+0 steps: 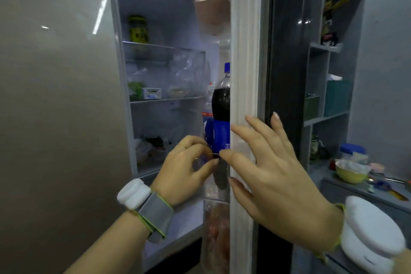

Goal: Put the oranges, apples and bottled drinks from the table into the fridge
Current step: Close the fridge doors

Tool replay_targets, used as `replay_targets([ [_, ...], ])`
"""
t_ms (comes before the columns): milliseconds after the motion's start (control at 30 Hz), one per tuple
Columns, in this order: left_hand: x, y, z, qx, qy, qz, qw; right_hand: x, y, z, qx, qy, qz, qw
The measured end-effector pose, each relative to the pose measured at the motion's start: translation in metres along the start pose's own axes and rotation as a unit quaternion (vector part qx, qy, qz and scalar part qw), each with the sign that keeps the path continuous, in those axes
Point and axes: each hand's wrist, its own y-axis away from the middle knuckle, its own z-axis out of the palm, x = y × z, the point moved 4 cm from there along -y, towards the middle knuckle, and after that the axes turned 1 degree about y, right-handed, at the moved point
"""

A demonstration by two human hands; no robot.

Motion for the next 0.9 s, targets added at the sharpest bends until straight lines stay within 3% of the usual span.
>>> replay_targets([
  [200,-0.04,0.021,-0.032,-0.011,-0.093,-0.076,0.993,-0.023,-0.023,0.021,0.047,-0.06,-0.052,0.996],
  [333,-0.056,0.03,-0.064,0.036,-0.189,-0.102,0.976,-0.022,-0.038,0.037,0.092,-0.075,0.005,0.993],
  [467,-0.063,0.029,-0.094,0.083,-0.327,-0.096,0.936,-0.018,-0.056,0.06,0.094,-0.169,0.08,0.978],
  [600,-0.069,0.026,-0.118,0.088,-0.441,-0.137,0.883,-0.031,-0.077,0.086,0.069,-0.237,0.067,0.967],
  [767,-0.078,0.024,-0.14,0.076,-0.506,-0.178,0.84,-0.047,-0.099,0.109,0.06,-0.277,0.059,0.957],
  [900,-0.085,0.022,-0.145,0.074,-0.529,-0.181,0.826,-0.059,-0.122,0.132,0.032,-0.273,0.052,0.96],
])
